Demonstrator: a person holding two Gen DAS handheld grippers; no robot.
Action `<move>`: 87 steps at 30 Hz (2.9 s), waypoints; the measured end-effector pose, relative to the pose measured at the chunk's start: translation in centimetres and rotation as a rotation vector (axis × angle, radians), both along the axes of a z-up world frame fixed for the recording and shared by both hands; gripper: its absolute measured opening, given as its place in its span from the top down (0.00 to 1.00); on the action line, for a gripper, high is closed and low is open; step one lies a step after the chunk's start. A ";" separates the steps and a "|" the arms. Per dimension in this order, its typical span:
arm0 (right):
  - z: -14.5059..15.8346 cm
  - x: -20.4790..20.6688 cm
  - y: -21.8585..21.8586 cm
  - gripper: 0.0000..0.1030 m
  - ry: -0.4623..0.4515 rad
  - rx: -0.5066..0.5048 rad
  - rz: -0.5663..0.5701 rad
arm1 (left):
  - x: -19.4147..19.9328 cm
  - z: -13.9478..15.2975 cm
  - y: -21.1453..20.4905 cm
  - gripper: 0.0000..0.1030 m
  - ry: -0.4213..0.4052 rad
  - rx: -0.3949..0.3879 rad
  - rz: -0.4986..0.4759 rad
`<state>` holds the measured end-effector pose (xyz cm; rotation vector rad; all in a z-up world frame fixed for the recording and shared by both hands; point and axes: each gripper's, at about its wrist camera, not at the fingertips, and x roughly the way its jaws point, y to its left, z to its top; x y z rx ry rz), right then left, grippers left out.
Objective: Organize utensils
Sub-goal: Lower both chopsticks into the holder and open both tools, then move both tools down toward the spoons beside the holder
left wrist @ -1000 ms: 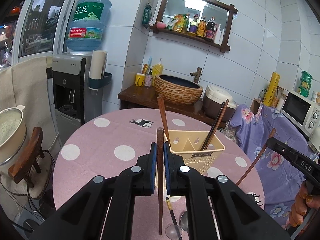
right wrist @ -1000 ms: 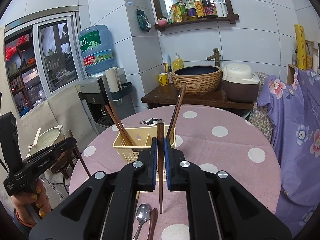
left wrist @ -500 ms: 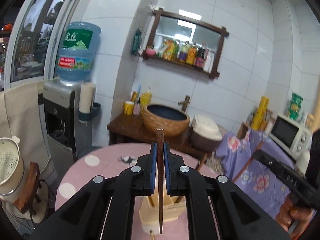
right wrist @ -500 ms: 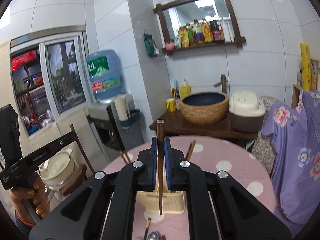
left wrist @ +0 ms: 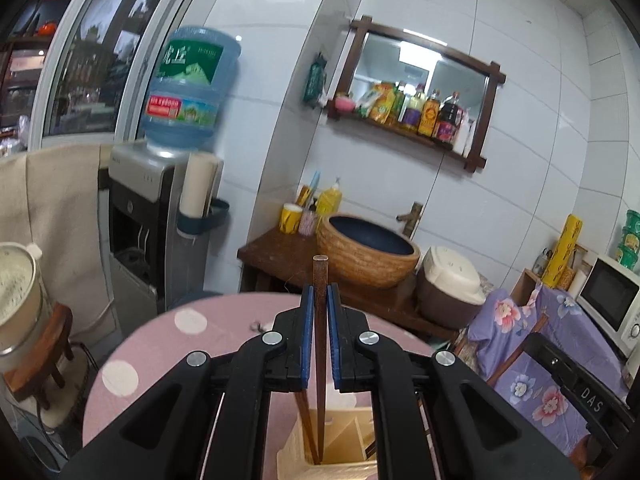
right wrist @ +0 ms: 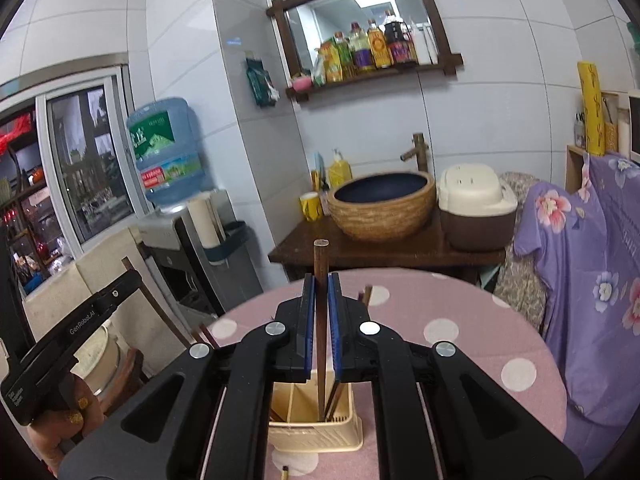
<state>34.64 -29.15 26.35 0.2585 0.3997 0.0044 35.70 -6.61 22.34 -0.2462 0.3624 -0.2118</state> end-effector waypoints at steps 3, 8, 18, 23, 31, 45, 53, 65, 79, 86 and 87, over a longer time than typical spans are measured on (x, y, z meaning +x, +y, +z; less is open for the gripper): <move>-1.8 0.3 0.2 0.93 0.027 -0.004 0.008 | 0.2 -2.2 0.1 0.92 0.042 -0.003 -0.009; -4.2 0.8 0.2 0.93 0.064 -0.002 0.001 | 0.2 -4.5 -0.2 0.92 0.080 0.011 -0.016; -5.5 0.4 -0.2 0.92 0.067 0.002 -0.018 | 0.3 -6.7 -0.3 0.92 0.128 -0.010 -0.048; -6.3 -1.1 0.1 0.62 0.034 -0.033 -0.025 | -0.9 -7.4 0.2 0.51 0.128 -0.024 -0.055; -10.5 -3.9 0.8 0.60 0.128 -0.072 0.015 | -4.6 -10.9 0.4 0.36 0.195 0.069 -0.100; -20.6 -9.0 3.1 0.60 0.333 -0.162 0.042 | -10.4 -20.0 0.2 0.38 0.419 0.223 -0.185; -22.8 -10.9 3.5 0.60 0.366 -0.171 0.037 | -11.9 -22.1 -1.6 0.38 0.469 0.234 -0.251; -23.2 -12.0 3.1 0.60 0.378 -0.131 0.040 | -11.1 -22.9 -2.4 0.52 0.483 0.239 -0.255; -23.6 -11.5 3.5 0.60 0.406 -0.119 0.063 | -10.9 -23.1 -3.0 0.65 0.458 0.256 -0.275; -23.7 -11.3 4.6 0.60 0.440 -0.084 0.132 | -10.9 -22.7 -2.0 0.65 0.464 0.216 -0.257; -23.8 -11.2 4.8 0.60 0.446 -0.079 0.145 | -10.9 -22.5 -1.6 0.65 0.460 0.209 -0.249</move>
